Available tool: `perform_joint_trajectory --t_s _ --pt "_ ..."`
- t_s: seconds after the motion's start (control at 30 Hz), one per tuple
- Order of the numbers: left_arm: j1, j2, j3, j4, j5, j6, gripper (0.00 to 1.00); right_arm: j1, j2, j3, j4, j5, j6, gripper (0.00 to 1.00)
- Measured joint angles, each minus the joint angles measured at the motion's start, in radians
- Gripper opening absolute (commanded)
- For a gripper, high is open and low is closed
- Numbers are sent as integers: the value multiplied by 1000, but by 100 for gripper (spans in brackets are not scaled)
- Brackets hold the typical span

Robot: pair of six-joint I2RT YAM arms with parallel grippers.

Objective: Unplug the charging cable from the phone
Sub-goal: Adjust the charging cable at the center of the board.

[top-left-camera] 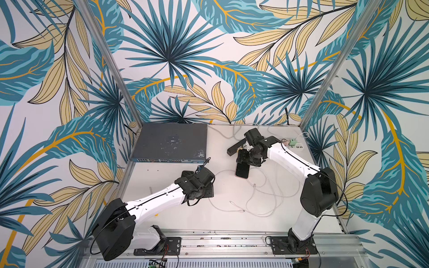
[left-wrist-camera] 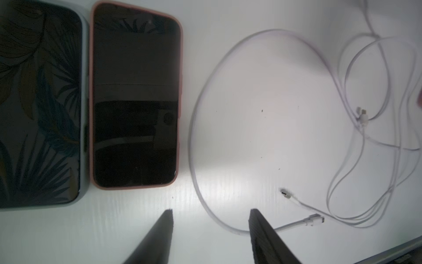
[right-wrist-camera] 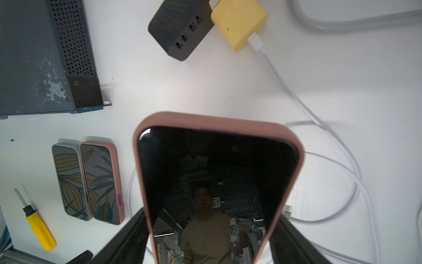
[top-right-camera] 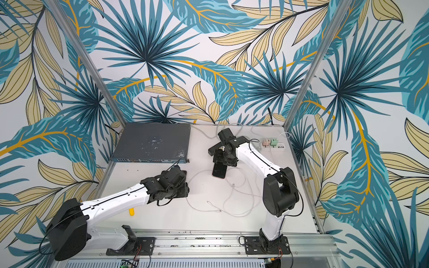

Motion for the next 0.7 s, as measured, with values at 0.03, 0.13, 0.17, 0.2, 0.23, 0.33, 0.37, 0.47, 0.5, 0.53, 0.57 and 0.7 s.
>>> perform_joint_trajectory --t_s 0.03,0.13,0.17,0.2,0.23,0.33,0.37,0.47,0.5,0.53,0.57,0.7 --pt "-16 21 12 -21 -11 -8 46 -1 0 -1 0 3 0 66" --pt "-55 90 49 -68 -39 -34 45 -1 -4 -8 1 12 0 66" --pt "-63 105 53 -72 -42 -41 44 -1 -10 -14 2 15 -1 66" --pt "-68 118 55 -77 -44 -48 43 -3 -17 -21 4 16 -1 66" --pt "-69 129 55 -81 -46 -55 42 -4 -24 -28 5 18 -1 66" --pt "-69 164 55 -80 -44 -74 41 -12 -48 -52 11 19 -1 66" --pt "-69 176 55 -78 -42 -79 41 -17 -56 -58 13 19 -2 66" --pt "-69 214 55 -68 -42 -95 39 -38 -78 -74 20 19 -5 66" --pt "-69 227 55 -62 -41 -100 38 -47 -88 -80 23 19 -7 66" --pt "-69 238 55 -57 -40 -105 37 -56 -96 -86 23 19 -9 66" --pt "-69 248 55 -52 -38 -108 37 -66 -105 -92 24 19 -10 66" --pt "-69 270 58 -21 -39 -115 24 -97 -143 -119 28 21 -19 66"
